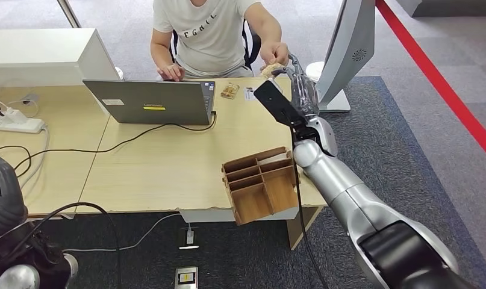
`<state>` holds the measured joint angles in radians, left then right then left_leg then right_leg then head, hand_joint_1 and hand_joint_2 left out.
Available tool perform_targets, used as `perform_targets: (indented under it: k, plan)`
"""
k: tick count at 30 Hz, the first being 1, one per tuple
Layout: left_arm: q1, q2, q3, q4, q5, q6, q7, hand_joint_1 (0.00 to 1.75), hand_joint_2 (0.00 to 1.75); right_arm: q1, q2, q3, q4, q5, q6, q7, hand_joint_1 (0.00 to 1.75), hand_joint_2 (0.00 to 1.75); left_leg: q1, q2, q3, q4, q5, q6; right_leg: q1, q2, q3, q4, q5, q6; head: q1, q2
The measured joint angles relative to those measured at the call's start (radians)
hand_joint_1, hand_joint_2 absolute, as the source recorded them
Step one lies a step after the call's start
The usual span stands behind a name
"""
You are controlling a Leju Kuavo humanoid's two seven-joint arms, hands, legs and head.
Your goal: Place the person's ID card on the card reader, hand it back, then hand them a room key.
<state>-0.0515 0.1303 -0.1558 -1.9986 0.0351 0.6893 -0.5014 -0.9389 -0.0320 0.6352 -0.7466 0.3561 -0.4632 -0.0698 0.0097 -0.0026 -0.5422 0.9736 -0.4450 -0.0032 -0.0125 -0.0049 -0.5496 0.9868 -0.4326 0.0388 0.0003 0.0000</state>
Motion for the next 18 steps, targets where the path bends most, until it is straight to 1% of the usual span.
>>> perform_targets:
  k: [5, 12, 18]
  plan:
    - [-0.004, 0.006, -0.002, 0.004, 0.0, 0.0, 0.005, 0.0, 1.75, 0.0, -0.012, 0.002, -0.014, 0.013, -0.024, 0.024, 0.0, 1.75, 0.0, 0.0, 0.0, 0.0, 0.0, 0.0, 0.0, 0.0, 0.0, 0.0, 0.0, 0.0, 0.0, 0.0]
    - [-0.003, 0.013, -0.004, 0.005, -0.003, 0.0, 0.004, 0.0, 1.75, -0.005, -0.04, 0.002, -0.077, 0.018, -0.037, 0.048, 0.0, 1.75, 0.0, 0.0, 0.0, 0.0, 0.0, 0.0, 0.0, 0.0, 0.0, 0.0, 0.0, 0.0, 0.0, 0.0]
    - [0.01, 0.013, 0.002, 0.004, -0.026, 0.0, 0.006, 0.0, 1.75, -0.011, -0.052, 0.001, -0.129, 0.009, -0.052, 0.034, 0.0, 1.75, 0.0, 0.0, 0.0, 0.0, 0.0, 0.0, 0.0, 0.0, 0.0, 0.0, 0.0, 0.0, 0.0, 0.0]
